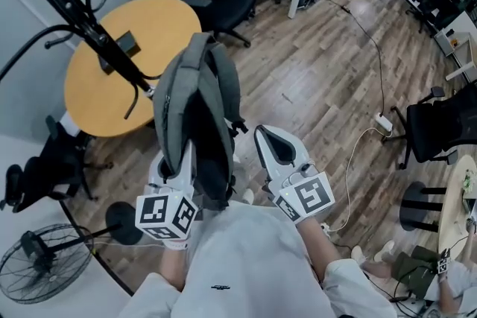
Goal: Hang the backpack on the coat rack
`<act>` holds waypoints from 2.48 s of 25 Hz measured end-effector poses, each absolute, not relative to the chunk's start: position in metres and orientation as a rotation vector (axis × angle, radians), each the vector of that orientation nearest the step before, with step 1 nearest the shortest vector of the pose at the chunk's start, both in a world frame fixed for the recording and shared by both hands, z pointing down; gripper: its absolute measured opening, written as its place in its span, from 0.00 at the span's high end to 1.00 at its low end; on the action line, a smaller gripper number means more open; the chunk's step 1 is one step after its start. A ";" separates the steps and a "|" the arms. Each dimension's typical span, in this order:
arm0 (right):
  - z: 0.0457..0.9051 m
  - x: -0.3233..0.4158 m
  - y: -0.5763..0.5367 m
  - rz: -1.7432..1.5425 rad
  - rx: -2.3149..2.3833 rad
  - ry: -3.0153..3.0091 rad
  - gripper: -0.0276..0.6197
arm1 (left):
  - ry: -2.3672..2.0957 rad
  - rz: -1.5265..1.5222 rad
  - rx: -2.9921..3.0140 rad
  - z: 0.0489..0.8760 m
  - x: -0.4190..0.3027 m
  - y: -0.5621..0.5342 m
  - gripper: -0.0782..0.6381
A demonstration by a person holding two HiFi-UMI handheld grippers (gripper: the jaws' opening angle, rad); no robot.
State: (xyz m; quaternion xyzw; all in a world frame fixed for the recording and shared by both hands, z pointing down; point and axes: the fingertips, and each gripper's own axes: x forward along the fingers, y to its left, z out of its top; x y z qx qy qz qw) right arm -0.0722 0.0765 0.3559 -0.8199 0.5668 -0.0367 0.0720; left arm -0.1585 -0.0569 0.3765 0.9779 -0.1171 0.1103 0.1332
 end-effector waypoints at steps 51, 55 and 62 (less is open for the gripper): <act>0.323 0.179 -0.161 -0.192 -1.545 2.511 0.95 | -1.327 0.010 2.447 0.327 0.056 -0.165 0.74; 0.320 0.173 -0.164 -0.198 -1.450 2.547 0.95 | -1.395 -0.022 2.422 0.323 0.057 -0.167 0.74; 0.320 0.169 -0.173 -0.181 -1.355 2.633 0.95 | -1.514 -0.101 2.362 0.314 0.052 -0.173 0.74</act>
